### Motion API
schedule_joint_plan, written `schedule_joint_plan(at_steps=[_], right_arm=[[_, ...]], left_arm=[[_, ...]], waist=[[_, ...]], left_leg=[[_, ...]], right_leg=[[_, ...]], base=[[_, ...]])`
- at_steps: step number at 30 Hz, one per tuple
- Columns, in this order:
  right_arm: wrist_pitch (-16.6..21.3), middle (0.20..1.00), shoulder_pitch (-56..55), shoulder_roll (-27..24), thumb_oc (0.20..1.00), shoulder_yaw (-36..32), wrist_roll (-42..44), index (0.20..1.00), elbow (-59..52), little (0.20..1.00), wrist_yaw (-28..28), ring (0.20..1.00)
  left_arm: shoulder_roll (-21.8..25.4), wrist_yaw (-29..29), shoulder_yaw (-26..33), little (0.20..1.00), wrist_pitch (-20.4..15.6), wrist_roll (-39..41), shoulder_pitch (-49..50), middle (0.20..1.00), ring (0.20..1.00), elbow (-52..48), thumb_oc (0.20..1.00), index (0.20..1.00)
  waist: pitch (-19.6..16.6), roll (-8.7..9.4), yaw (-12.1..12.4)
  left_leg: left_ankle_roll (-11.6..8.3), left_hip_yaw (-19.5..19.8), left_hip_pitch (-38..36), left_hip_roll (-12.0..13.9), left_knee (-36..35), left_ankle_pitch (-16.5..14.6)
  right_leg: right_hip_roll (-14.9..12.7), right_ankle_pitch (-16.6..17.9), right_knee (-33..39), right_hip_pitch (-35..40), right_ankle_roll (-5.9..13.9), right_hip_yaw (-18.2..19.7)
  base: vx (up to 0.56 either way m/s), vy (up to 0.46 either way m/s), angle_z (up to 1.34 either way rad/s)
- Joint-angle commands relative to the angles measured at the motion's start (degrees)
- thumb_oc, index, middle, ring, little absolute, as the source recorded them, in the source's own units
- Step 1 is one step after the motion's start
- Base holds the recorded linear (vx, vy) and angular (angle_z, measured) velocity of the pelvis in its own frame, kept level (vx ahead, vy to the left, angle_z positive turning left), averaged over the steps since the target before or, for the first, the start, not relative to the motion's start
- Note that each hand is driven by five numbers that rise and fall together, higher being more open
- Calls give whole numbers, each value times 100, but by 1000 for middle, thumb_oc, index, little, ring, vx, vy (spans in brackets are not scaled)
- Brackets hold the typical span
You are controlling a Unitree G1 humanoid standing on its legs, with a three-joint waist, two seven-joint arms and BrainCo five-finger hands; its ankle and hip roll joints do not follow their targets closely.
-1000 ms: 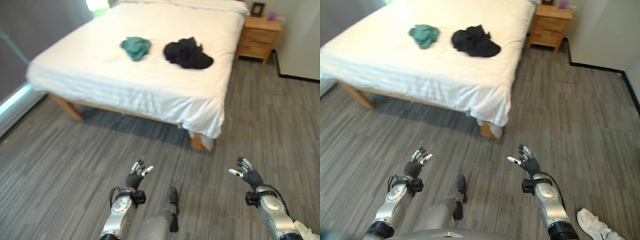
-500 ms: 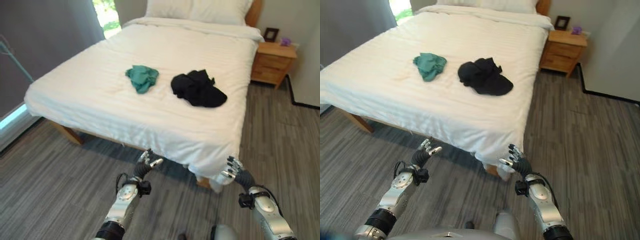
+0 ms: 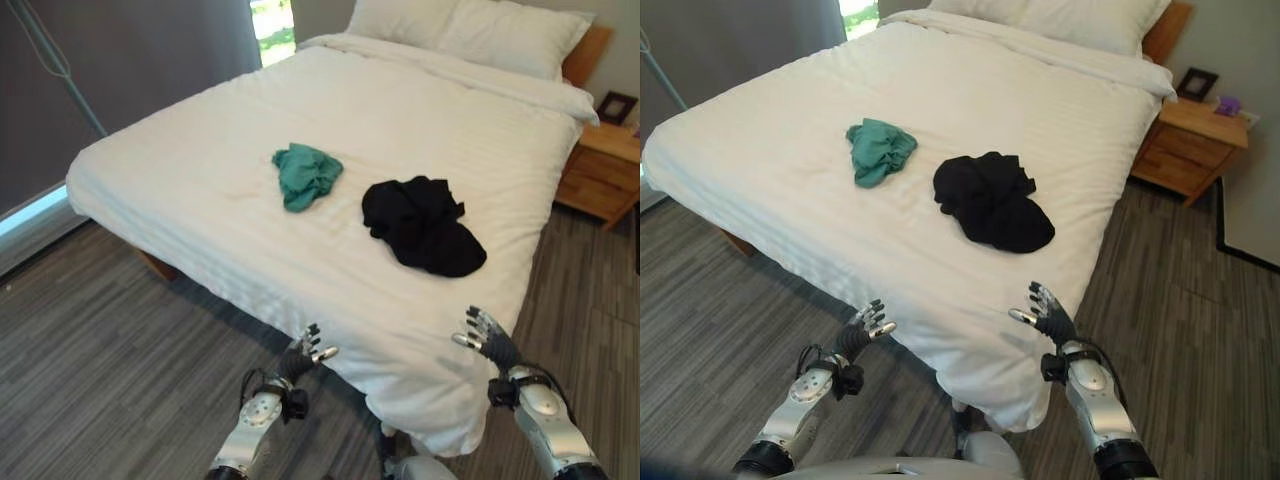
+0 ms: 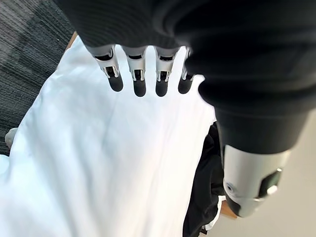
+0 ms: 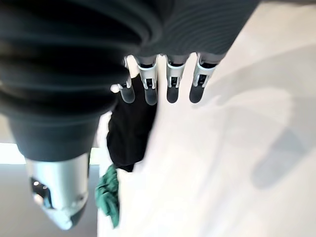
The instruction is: Pick up bed clothes into laundry basket.
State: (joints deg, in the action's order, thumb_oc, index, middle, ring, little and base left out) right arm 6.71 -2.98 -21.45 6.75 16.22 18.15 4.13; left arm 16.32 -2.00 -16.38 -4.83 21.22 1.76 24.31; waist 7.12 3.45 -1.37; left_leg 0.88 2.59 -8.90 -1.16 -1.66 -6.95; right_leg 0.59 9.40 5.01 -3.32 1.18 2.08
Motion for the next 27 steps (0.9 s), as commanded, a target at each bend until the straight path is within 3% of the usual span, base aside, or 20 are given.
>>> schedule_joint_plan(at_steps=[1, 5, 6, 8, 10, 11, 12, 13, 14, 15, 16, 18, 20, 21, 23, 24, 25, 27], right_arm=[[241, 1000, -191, -129, 1000, -194, -99, 1000, -295, 1000, -62, 1000], [258, 1000, -261, -104, 1000, -238, -138, 1000, -271, 1000, -101, 1000], [258, 1000, -261, -110, 1000, -240, -145, 1000, -263, 1000, -99, 1000], [307, 1000, -406, -136, 1000, -307, -77, 1000, -334, 1000, -98, 1000], [333, 1000, -432, -240, 1000, -353, -11, 1000, -344, 1000, -134, 1000], [315, 1000, -346, -344, 1000, -372, 7, 1000, -309, 1000, -183, 1000], [291, 1000, -286, -403, 1000, -415, -22, 1000, -296, 1000, -214, 1000], [289, 1000, -288, -406, 1000, -412, -22, 1000, -297, 1000, -215, 1000], [301, 1000, -243, -442, 1000, -462, -45, 1000, -325, 1000, -281, 1000], [364, 1000, -250, -446, 1000, -619, 111, 1000, -448, 1000, -350, 1000], [420, 1000, -281, -449, 1000, -717, 198, 1000, -517, 1000, -364, 1000], [435, 1000, -300, -472, 1000, -822, 210, 1000, -558, 1000, -419, 1000], [379, 1000, -308, -438, 1000, -892, 119, 1000, -744, 1000, -490, 1000], [393, 1000, -256, -290, 1000, -979, 221, 1000, -830, 1000, -632, 1000], [408, 1000, -134, -217, 1000, -993, 268, 1000, -851, 1000, -708, 1000], [466, 1000, 179, -18, 1000, -877, 408, 1000, -797, 1000, -796, 1000], [467, 1000, 186, -13, 1000, -873, 408, 1000, -793, 1000, -798, 1000], [434, 1000, 363, 95, 1000, -639, 493, 1000, -793, 1000, -788, 1000]], left_arm=[[81, -48, -22, 1000, -261, -99, -293, 1000, 1000, -189, 1000, 1000], [129, 37, 25, 1000, -300, -181, -458, 1000, 1000, -189, 1000, 1000], [152, 65, 77, 1000, -311, -203, -502, 1000, 1000, -188, 1000, 1000], [118, 174, 203, 1000, -371, -37, -549, 1000, 1000, -176, 1000, 1000], [51, 243, 226, 1000, -385, 162, -639, 1000, 1000, -177, 1000, 1000], [-8, 330, 285, 1000, -375, 298, -615, 1000, 1000, -217, 1000, 1000], [-23, 304, 306, 1000, -364, 352, -578, 1000, 1000, -269, 1000, 1000], [-25, 303, 309, 1000, -361, 353, -571, 1000, 1000, -273, 1000, 1000], [-9, 298, 314, 1000, -359, 344, -525, 1000, 1000, -256, 1000, 1000], [73, 244, 281, 1000, -347, 225, -449, 1000, 1000, -322, 1000, 1000], [141, 237, 273, 1000, -344, 77, -398, 1000, 1000, -348, 1000, 1000], [109, 239, 253, 1000, -333, 141, -338, 1000, 1000, -337, 1000, 1000], [42, 218, 217, 1000, -297, 391, -267, 1000, 1000, -278, 1000, 1000], [41, 139, 18, 1000, -269, 321, -326, 1000, 1000, -296, 1000, 1000], [119, 115, -46, 1000, -266, 256, -397, 1000, 1000, -422, 1000, 1000], [258, 35, -115, 1000, -277, 195, -381, 1000, 1000, -580, 1000, 1000], [264, 33, -110, 1000, -276, 196, -381, 1000, 1000, -581, 1000, 1000], [400, 44, -82, 1000, -250, 142, -357, 1000, 1000, -706, 1000, 1000]], waist=[[-22, -89, -29], [116, -91, -71], [155, -53, -75], [347, 46, -45], [627, 80, 33], [722, 123, 115], [675, 127, 81], [680, 124, 101], [617, 146, 159], [488, 57, 194], [423, -73, 231], [376, -116, 232], [248, -153, 176], [150, -151, 81], [144, -165, 88], [157, -198, 151], [163, -187, 171], [240, -259, 286]], left_leg=[[86, 45, 159, -60, -334, 743], [30, 27, 254, 27, -237, 743], [-5, 30, 389, 50, 111, 641], [-241, -2, 953, 31, 1492, 866], [-470, 336, 1759, -89, 3122, 1436], [-337, 722, 2185, -209, 3362, 1411], [-270, 697, 2323, 67, 3059, 1347], [-268, 674, 2298, 79, 3058, 1323], [-295, 709, 2318, 443, 2433, 1358], [-412, 833, 2260, 882, 1363, 1459], [-537, 842, 2302, 1116, 605, 1841], [-662, 767, 2176, 1098, 377, 1894], [-727, 690, 2038, 963, 392, 1653], [-656, 496, 1974, 750, 541, 1393], [-552, 415, 1944, 637, 543, 1277], [-325, 149, 1767, 452, 461, 1105], [-320, 123, 1752, 451, 451, 1105], [-137, -72, 1574, 335, 362, 1022]], right_leg=[[-322, -564, -666, 239, 521, -156], [-248, -730, -1102, -13, 497, -202], [-246, -786, -1134, -21, 450, -172], [-256, -869, -1114, 146, 282, -174], [-251, -925, -1167, 259, 105, -202], [-300, -968, -1142, 329, 122, -31], [-354, -985, -1061, 387, 183, 27], [-349, -988, -1051, 405, 183, 49], [-428, -1041, -961, 519, 280, 156], [-519, -1169, -858, 658, 382, 251], [-531, -1278, -785, 815, 416, 332], [-663, -1285, -691, 955, 450, 351], [-959, -1279, -528, 1072, 544, 416], [-1286, -1105, -443, 1008, 693, 451], [-1409, -1055, -513, 884, 756, 474], [-1577, -756, -923, 559, 750, 442], [-1582, -759, -931, 548, 754, 469], [-1712, -431, -1539, 252, 655, 69]], base=[[9, -37, 17], [-33, -58, 1], [-34, -108, 0], [-63, -148, 2], [-96, -78, 51], [19, 45, 59], [82, 64, 19], [180, 114, -75], [335, 242, -125], [484, 389, -146], [384, 297, -67], [233, 252, 11], [309, 474, -31], [268, 444, -81], [208, 426, -66], [164, 401, -51], [162, 408, -63], [106, 379, -73]])
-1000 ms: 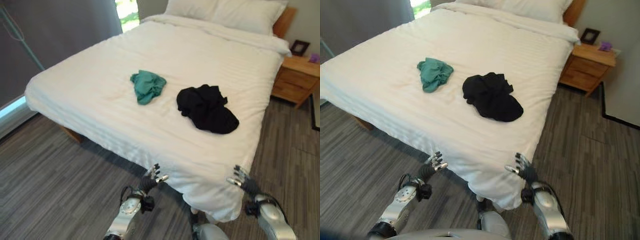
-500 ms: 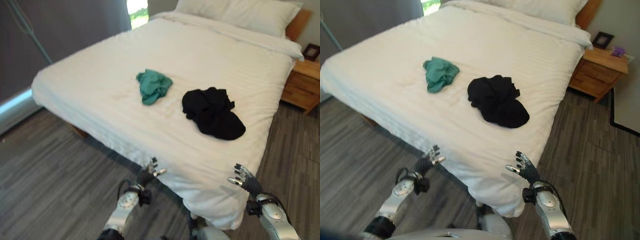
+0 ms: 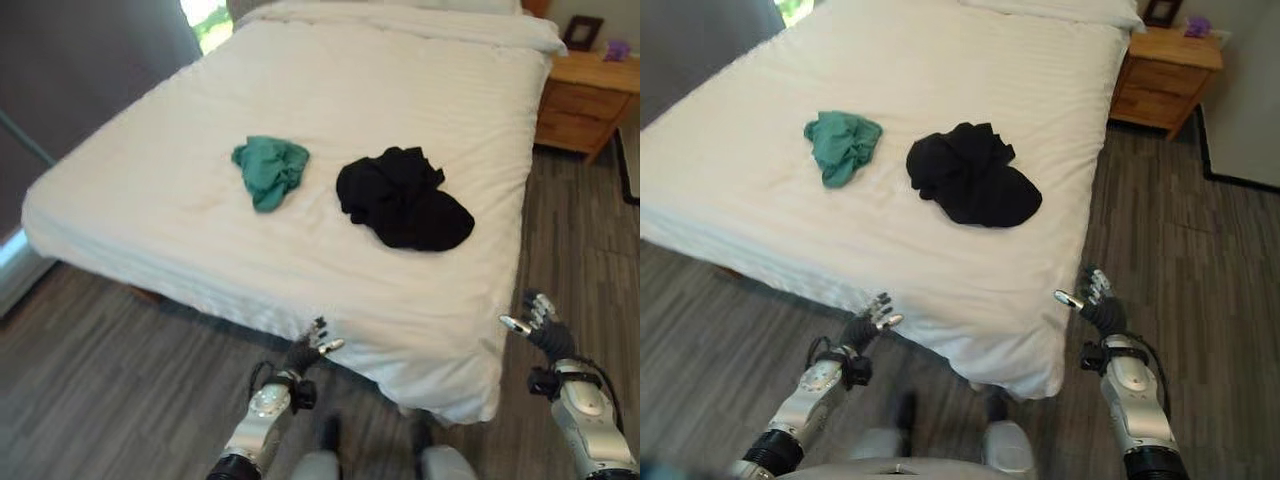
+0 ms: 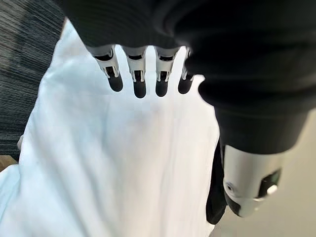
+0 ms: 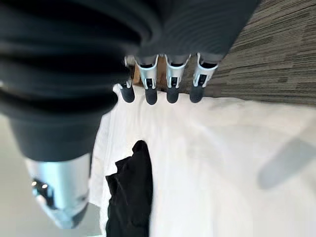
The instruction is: Pick up bed clothes into laundry basket.
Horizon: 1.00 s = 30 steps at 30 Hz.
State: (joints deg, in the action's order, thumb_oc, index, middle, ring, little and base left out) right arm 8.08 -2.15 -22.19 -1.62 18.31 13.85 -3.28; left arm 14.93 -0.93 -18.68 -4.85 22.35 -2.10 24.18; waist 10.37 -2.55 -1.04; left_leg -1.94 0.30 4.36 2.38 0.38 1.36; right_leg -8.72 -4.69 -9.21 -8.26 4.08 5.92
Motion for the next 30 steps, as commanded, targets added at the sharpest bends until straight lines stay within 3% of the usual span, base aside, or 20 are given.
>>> schedule_joint_plan(at_steps=[1, 2, 3, 4, 7, 9, 10, 13, 14, 19, 20, 21, 23, 26, 27, 30], right_arm=[[279, 1000, 271, 216, 1000, 356, 338, 1000, -449, 1000, 80, 1000], [277, 1000, 268, 216, 1000, 358, 338, 1000, -452, 1000, 81, 1000], [227, 1000, 150, 133, 1000, 379, 143, 1000, -494, 1000, 173, 1000], [225, 1000, 150, 132, 1000, 377, 141, 1000, -497, 1000, 173, 1000], [216, 1000, 21, -41, 1000, 211, -219, 1000, -405, 1000, 178, 1000], [236, 1000, 5, -71, 1000, 148, -199, 1000, -397, 1000, 161, 1000], [265, 1000, -76, -147, 1000, -42, -131, 1000, -406, 1000, 155, 1000], [291, 1000, -103, -354, 1000, -350, -274, 1000, -493, 1000, 91, 1000], [326, 1000, 79, -616, 1000, -622, -435, 1000, -561, 1000, -77, 1000], [307, 1000, 413, -1235, 1000, -931, -630, 1000, -617, 1000, -241, 1000], [232, 1000, 1012, -2051, 1000, -824, -707, 1000, -194, 1000, -260, 1000], [248, 1000, 1052, -2070, 1000, -798, -696, 1000, -155, 1000, -259, 1000], [168, 1000, 1664, -2621, 1000, -409, -732, 1000, 405, 1000, -225, 1000], [61, 1000, 2911, -3275, 1000, 639, -847, 1000, 1467, 1000, -126, 1000], [-35, 1000, 3883, -3506, 1000, 1373, -975, 1000, 2254, 1000, -205, 1000], [-127, 1000, 4895, -3574, 1000, 2107, -1150, 1000, 2841, 1000, -260, 1000]], left_arm=[[591, -80, 193, 1000, -218, 53, 123, 1000, 1000, -725, 1000, 1000], [590, -81, 195, 1000, -218, 53, 126, 1000, 1000, -726, 1000, 1000], [605, -161, 187, 1000, -202, -9, 160, 1000, 1000, -687, 1000, 1000], [604, -161, 187, 1000, -202, -10, 158, 1000, 1000, -686, 1000, 1000], [586, -255, 163, 1000, -208, -82, 156, 1000, 1000, -681, 1000, 1000], [582, -267, 160, 1000, -210, -85, 158, 1000, 1000, -708, 1000, 1000], [571, -320, 99, 1000, -217, -99, 123, 1000, 1000, -749, 1000, 1000], [513, -392, 32, 1000, -229, -140, 79, 1000, 1000, -744, 1000, 1000], [476, -411, -26, 1000, -229, -80, 102, 1000, 1000, -783, 1000, 1000], [496, -522, -151, 1000, -171, -55, 132, 1000, 1000, -813, 1000, 1000], [568, -584, -299, 1000, -121, 71, 235, 1000, 1000, -803, 1000, 1000], [559, -584, -290, 1000, -122, 73, 231, 1000, 1000, -802, 1000, 1000], [635, -615, -431, 1000, -113, 168, 290, 1000, 1000, -804, 1000, 1000], [700, -665, -667, 1000, -131, 345, 305, 1000, 1000, -881, 1000, 1000], [772, -644, -768, 1000, -126, 441, 293, 1000, 1000, -922, 1000, 1000], [845, -584, -764, 1000, -142, 506, 261, 1000, 1000, -956, 1000, 1000]], waist=[[12, 277, 274], [14, 279, 267], [117, 282, 130], [107, 276, 138], [222, 387, 43], [240, 417, 17], [227, 486, -53], [190, 542, -61], [134, 585, -5], [75, 641, 38], [32, 736, 160], [37, 729, 150], [45, 791, 279], [96, 853, 404], [151, 870, 468], [240, 842, 508]], left_leg=[[245, -7, 82, -79, 79, 126], [246, -3, 79, -83, 77, 125], [346, -34, -118, -159, -48, 89], [344, -41, -104, -151, -54, 103], [401, -104, -378, -266, -304, 39], [396, -85, -442, -282, -330, 12], [405, 32, -479, -343, -322, -21], [427, 56, -538, -396, -405, -4], [437, 28, -554, -429, -474, 2], [444, 86, -540, -440, -508, -3], [437, 140, -521, -436, -527, 0], [437, 140, -520, -437, -527, 0], [423, 179, -490, -431, -538, 15], [397, 247, -414, -428, -538, 51], [377, 284, -347, -425, -538, 86], [356, 331, -232, -433, -538, 146]], right_leg=[[-818, 1140, -599, 510, 316, -788], [-822, 1129, -617, 507, 318, -789], [-321, 867, -906, 213, 310, -689], [-312, 886, -897, 195, 307, -682], [294, 644, -330, -126, 263, -899], [373, 697, -115, -111, 277, -899], [484, 724, 127, -33, 307, -604], [539, 752, 346, 120, 299, -460], [480, 806, 513, 226, 305, -624], [501, 874, 763, 341, 304, -640], [488, 913, 885, 415, 314, -679], [488, 915, 889, 416, 315, -679], [467, 934, 891, 425, 321, -723], [458, 957, 900, 402, 311, -761], [448, 980, 918, 374, 307, -823], [439, 1007, 925, 293, 301, -879]], base=[[71, 355, -89], [134, 456, -95], [78, 203, -57], [104, 267, -31], [119, 123, -11], [151, 34, -23], [190, 32, 4], [99, 10, 25], [78, -8, 17], [40, -26, 5], [34, -33, 5], [32, -40, -1], [0, 0, 0], [-21, -20, 5], [-31, -8, 10], [-65, 6, 17]])
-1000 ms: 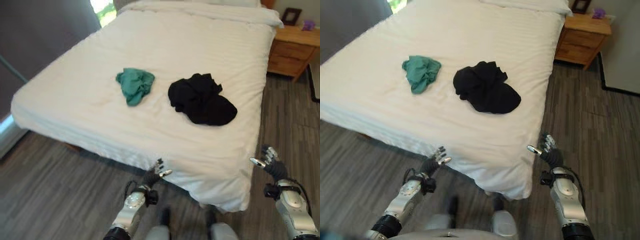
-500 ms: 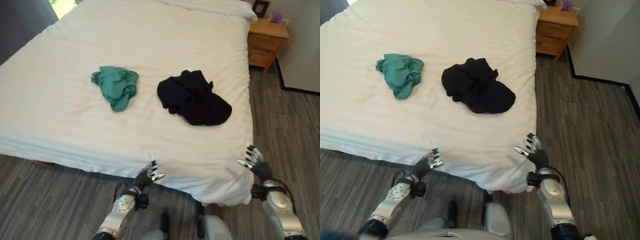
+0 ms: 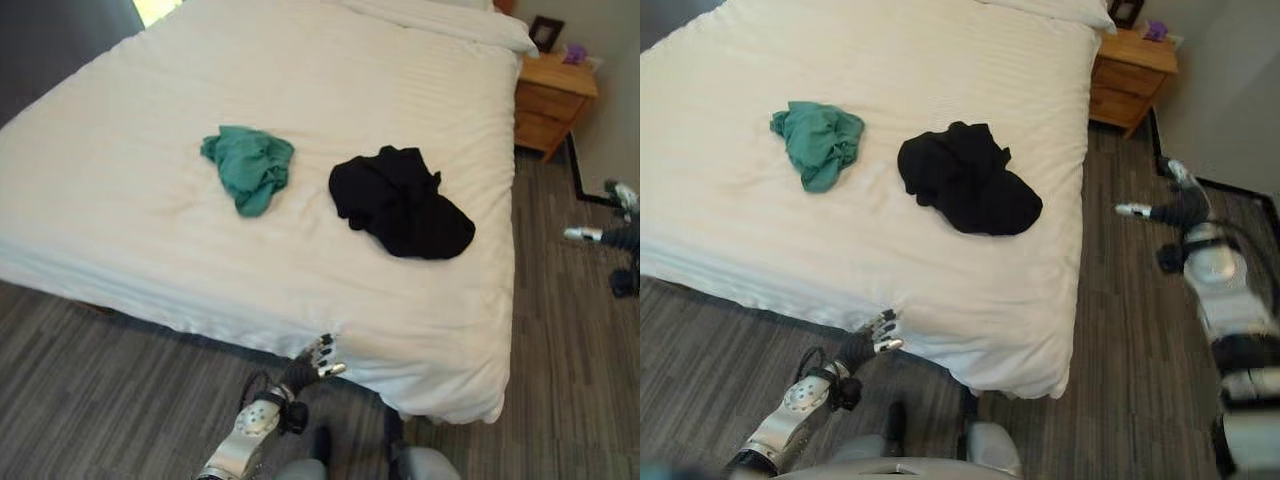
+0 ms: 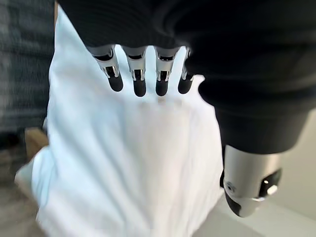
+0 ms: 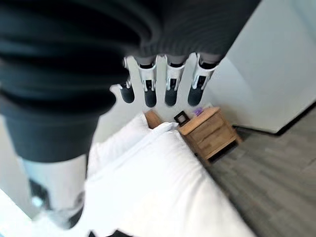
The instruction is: Pick up bed clothes into laundry basket.
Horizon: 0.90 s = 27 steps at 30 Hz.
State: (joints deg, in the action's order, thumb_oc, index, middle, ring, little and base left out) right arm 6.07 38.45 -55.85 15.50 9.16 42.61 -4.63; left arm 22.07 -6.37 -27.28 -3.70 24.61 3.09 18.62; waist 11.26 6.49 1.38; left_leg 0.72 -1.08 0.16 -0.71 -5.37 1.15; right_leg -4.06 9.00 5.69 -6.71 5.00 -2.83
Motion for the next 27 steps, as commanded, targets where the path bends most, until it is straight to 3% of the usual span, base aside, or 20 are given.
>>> schedule_joint_plan(at_steps=[1, 4, 7, 10, 15, 18, 24, 27], right_arm=[[76, 1000, 862, -206, 1000, 420, -232, 1000, -23, 1000, -125, 1000], [-37, 1000, 2443, 7, 1000, 1448, -411, 1000, 1548, 1000, -282, 1000], [-39, 1000, 2655, 75, 1000, 1568, -415, 1000, 1750, 1000, -317, 1000], [-38, 1000, 3097, 440, 1000, 1601, -236, 1000, 2085, 1000, -515, 1000], [-96, 1000, 3190, 795, 1000, 1859, -371, 1000, 2356, 1000, -387, 1000], [-93, 1000, 3027, 1054, 1000, 1580, -177, 1000, 2720, 1000, -512, 1000], [-123, 1000, 2429, 1575, 1000, 1549, -409, 1000, 3071, 1000, -327, 1000], [-111, 1000, 1644, 2069, 1000, 1736, -847, 1000, 2812, 1000, -50, 1000]], left_arm=[[123, -40, 105, 1000, -257, 280, -257, 1000, 1000, -400, 1000, 1000], [281, 61, 21, 1000, -311, 353, -423, 1000, 1000, -397, 1000, 1000], [298, 78, 41, 1000, -321, 352, -437, 1000, 1000, -409, 1000, 1000], [330, 249, 96, 1000, -377, 378, -505, 1000, 1000, -373, 1000, 1000], [237, 365, 120, 1000, -397, 406, -564, 1000, 1000, -321, 1000, 1000], [148, 429, 15, 1000, -406, 400, -673, 1000, 1000, -350, 1000, 1000], [-124, 538, -139, 1000, -401, 244, -1001, 1000, 1000, -36, 1000, 1000], [-210, 518, -127, 1000, -423, 211, -1056, 1000, 1000, 12, 1000, 1000]], waist=[[151, -67, 253], [301, -126, 478], [320, -146, 490], [477, -194, 664], [675, -247, 781], [817, -328, 869], [871, -395, 968], [860, -431, 932]], left_leg=[[91, 472, 189, -123, 37, 167], [38, 655, 540, -159, 37, 299], [24, 693, 616, -173, 37, 328], [-19, 771, 933, -208, 37, 426], [-66, 834, 1222, -235, 37, 526], [-103, 906, 1415, -263, 37, 595], [-143, 900, 1556, -269, 37, 619], [-126, 952, 1446, -277, 37, 590]], right_leg=[[-27, -362, -565, 136, 208, -8], [-43, -267, -390, -26, 188, -198], [-34, -237, -328, -54, 184, -231], [-21, -116, -145, -221, 192, -326], [14, -77, -93, -417, 172, -377], [10, -45, -71, -575, 181, -451], [22, -60, -69, -663, 187, -512], [11, -136, -69, -528, 179, -547]], base=[[-49, -11, 13], [-61, -21, 19], [-26, -21, 41], [-32, -17, 8], [-10, -18, 10], [-33, -24, 10], [15, -5, 8], [57, -1, 1]])
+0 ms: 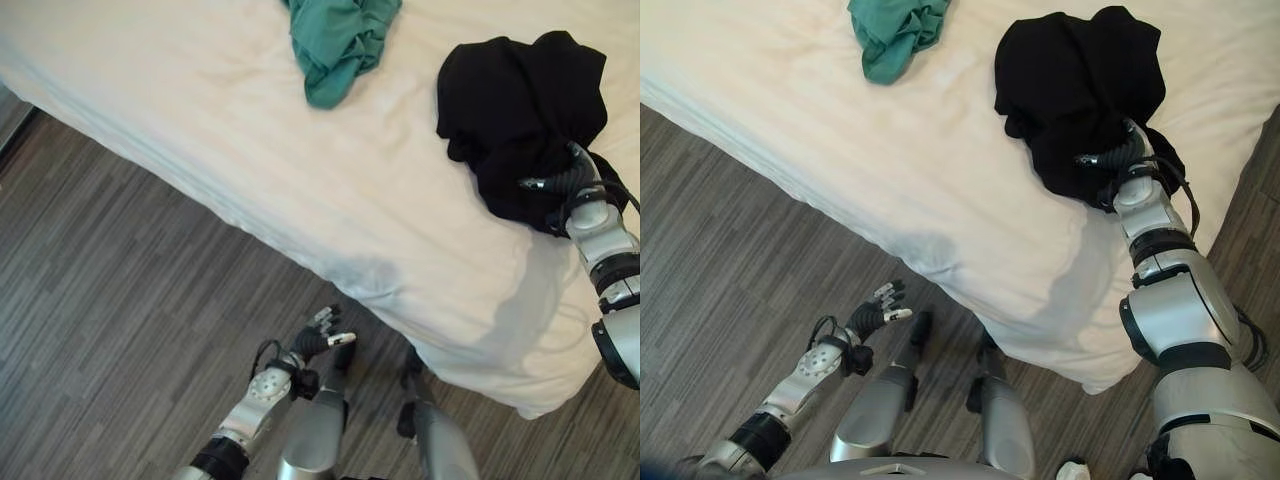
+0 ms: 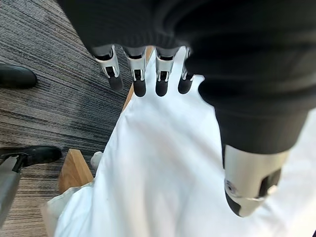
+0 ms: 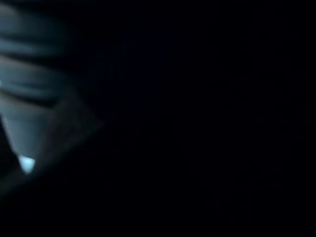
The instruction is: Pick up bed clothes into laundry basket.
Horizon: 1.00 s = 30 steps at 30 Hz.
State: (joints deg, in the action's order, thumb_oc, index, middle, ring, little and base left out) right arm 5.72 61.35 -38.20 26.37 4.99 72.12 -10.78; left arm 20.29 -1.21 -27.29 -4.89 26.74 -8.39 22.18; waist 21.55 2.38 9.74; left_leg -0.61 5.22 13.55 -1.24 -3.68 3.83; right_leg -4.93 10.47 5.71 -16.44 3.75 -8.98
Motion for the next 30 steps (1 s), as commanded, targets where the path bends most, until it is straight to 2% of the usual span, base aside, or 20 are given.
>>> schedule_joint_plan(at_steps=[1, 2, 3, 6, 9, 12, 14, 16, 17, 20, 25, 27, 28, 29, 30], right_arm=[[-64, 1000, -860, 383, 1000, 774, -576, 1000, -430, 1000, 658, 1000], [-50, 398, -1129, 438, 398, 844, -689, 398, -719, 398, 776, 398], [-37, 200, -1303, 445, 200, 865, -763, 200, -886, 200, 817, 200], [-5, 200, -1962, 304, 200, 768, -881, 200, -1649, 200, 952, 200], [28, 200, -2552, 84, 200, 343, -915, 200, -2033, 200, 836, 200], [23, 200, -3258, -77, 200, -208, -977, 200, -2139, 200, 728, 200], [4, 200, -4016, -94, 200, -825, -913, 200, -2231, 200, 678, 200], [-3, 200, -4255, -89, 200, -1004, -899, 200, -2234, 200, 680, 200], [-5, 200, -4742, 23, 200, -1379, -807, 200, -2347, 200, 674, 200], [-10, 200, -5120, 178, 200, -1695, -676, 200, -2453, 200, 675, 200], [22, 200, -5842, 379, 200, -2138, -535, 200, -2849, 200, 781, 200], [51, 200, -5898, 475, 200, -2165, -410, 200, -2965, 200, 823, 200], [93, 200, -5836, 501, 200, -2223, -249, 200, -3126, 200, 809, 200], [92, 200, -5836, 501, 200, -2223, -249, 200, -3126, 200, 809, 200], [108, 200, -5744, 475, 200, -2195, -174, 200, -3112, 200, 773, 200]], left_arm=[[-31, -1, -94, 1000, -326, -35, 111, 1000, 1000, -333, 1000, 1000], [-41, 1, -42, 1000, -332, -60, 128, 1000, 1000, -333, 1000, 1000], [-35, -4, -18, 1000, -329, -70, 143, 1000, 1000, -329, 1000, 1000], [-23, 7, 135, 1000, -349, -68, 268, 1000, 1000, -301, 1000, 1000], [35, 68, 356, 1000, -379, -49, 375, 1000, 1000, -288, 1000, 1000], [109, 108, 572, 1000, -376, -77, 432, 1000, 1000, -265, 1000, 1000], [146, 134, 808, 1000, -375, -119, 479, 1000, 1000, -252, 1000, 1000], [167, 123, 875, 1000, -373, -131, 514, 1000, 1000, -261, 1000, 1000], [199, 118, 1001, 1000, -379, -171, 589, 1000, 1000, -281, 1000, 1000], [205, 143, 1121, 1000, -374, -210, 623, 1000, 1000, -272, 1000, 1000], [151, 89, 1383, 1000, -343, -143, 760, 1000, 1000, -336, 1000, 1000], [134, 62, 1449, 1000, -319, -109, 734, 1000, 1000, -329, 1000, 1000], [131, 44, 1449, 1000, -321, -120, 677, 1000, 1000, -410, 1000, 1000], [131, 44, 1449, 1000, -321, -120, 676, 1000, 1000, -410, 1000, 1000], [91, 66, 1418, 1000, -327, -73, 635, 1000, 1000, -402, 1000, 1000]], waist=[[-180, -12, 46], [-188, 4, -3], [-194, 12, -40], [-210, 61, -177], [-219, 104, -311], [-268, 148, -413], [-330, 166, -535], [-358, 153, -566], [-400, 136, -647], [-436, 122, -718], [-604, 48, -838], [-619, 50, -862], [-550, 64, -857], [-550, 63, -858], [-497, 52, -814]], left_leg=[[11, 329, 69, -221, -132, 305], [12, 327, 39, -222, -132, 289], [14, 323, 22, -221, -132, 278], [20, 301, -54, -219, -132, 240], [27, 255, -134, -210, -132, 207], [38, 199, -226, -184, -132, 163], [59, 124, -357, -129, -132, 108], [64, 107, -410, -114, -132, 91], [71, 50, -528, -75, -132, 53], [57, -5, -646, -35, -132, 28], [17, -97, -990, 93, -132, -15], [-76, -139, -1105, 189, 265, -125], [-226, -130, -892, 162, 1139, -218], [-226, -128, -887, 162, 1149, -224], [-263, 22, -755, 139, 1327, -101]], right_leg=[[96, -308, -71, 488, 298, 69], [94, -319, -71, 514, 295, 68], [91, -330, -71, 529, 294, 69], [85, -361, -85, 584, 285, 93], [84, -377, -97, 637, 280, 114], [88, -413, -128, 709, 283, 133], [87, -536, -359, 733, 272, 167], [86, -602, -460, 737, 258, 175], [77, -713, -641, 747, 241, 175], [70, -756, -741, 772, 228, 162], [132, -1029, -982, 972, 138, 189], [147, -1115, -993, 1148, 63, 229], [139, -1177, -1002, 1332, -26, 224], [140, -1177, -1002, 1332, -26, 222], [141, -1178, -1043, 1360, -48, 274]], base=[[34, 4, 1], [0, 0, 0], [0, 0, 0], [3, 2, 2], [1, 1, -3], [0, -5, -1], [-9, -25, -4], [-3, -3, -3], [-5, -6, -11], [-1, -22, -19], [27, -91, -15], [14, -170, -6], [-18, -125, -9], [-49, -83, -8], [-75, 56, -3]])
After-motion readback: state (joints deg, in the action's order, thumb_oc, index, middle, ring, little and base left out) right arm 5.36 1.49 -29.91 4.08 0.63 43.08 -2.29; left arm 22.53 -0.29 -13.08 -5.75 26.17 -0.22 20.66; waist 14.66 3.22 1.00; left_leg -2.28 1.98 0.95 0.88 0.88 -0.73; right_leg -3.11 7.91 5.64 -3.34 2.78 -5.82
